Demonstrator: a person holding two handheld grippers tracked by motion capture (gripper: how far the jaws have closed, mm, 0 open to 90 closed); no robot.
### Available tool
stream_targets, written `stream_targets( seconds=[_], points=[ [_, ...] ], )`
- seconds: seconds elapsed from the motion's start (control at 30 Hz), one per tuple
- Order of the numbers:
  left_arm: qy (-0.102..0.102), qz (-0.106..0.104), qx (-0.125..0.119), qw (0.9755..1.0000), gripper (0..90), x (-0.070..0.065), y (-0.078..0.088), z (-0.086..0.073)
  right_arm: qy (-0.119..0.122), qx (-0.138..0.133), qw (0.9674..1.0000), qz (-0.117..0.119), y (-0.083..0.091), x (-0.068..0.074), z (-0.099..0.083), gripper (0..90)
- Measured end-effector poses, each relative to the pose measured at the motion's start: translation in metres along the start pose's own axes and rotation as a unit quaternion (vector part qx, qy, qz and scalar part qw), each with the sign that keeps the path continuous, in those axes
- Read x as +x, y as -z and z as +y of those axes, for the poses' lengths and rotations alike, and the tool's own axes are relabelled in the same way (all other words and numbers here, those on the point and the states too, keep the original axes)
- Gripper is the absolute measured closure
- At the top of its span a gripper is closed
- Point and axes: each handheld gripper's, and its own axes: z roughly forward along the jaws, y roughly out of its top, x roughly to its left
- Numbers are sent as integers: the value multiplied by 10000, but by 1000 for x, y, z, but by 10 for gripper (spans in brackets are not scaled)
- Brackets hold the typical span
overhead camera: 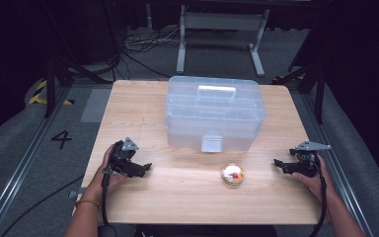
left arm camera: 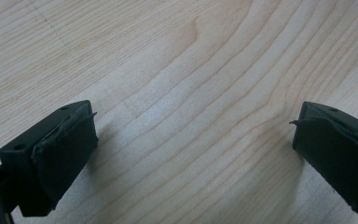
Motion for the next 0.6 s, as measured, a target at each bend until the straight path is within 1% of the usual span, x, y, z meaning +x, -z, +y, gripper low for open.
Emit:
stream_targets(
  seconds=[0.2, 0.37, 0.53, 0.6],
  points=[
    [16, -1, -8, 10000, 2, 0, 0, 0, -2, 0, 10000, 0, 0, 0, 0, 137],
    [-11, -21, -7, 10000, 1, 0, 0, 0, -6, -1, 10000, 0, 0, 0, 0, 137],
    [0, -17, -18, 10000, 1, 0, 0, -1, -30, 18, 10000, -30, 0, 1, 0, 138],
    [0, -17, -18, 10000, 2, 0, 0, -1, -76, 49, 9999, -82, 1, 0, 0, 120]
  ],
)
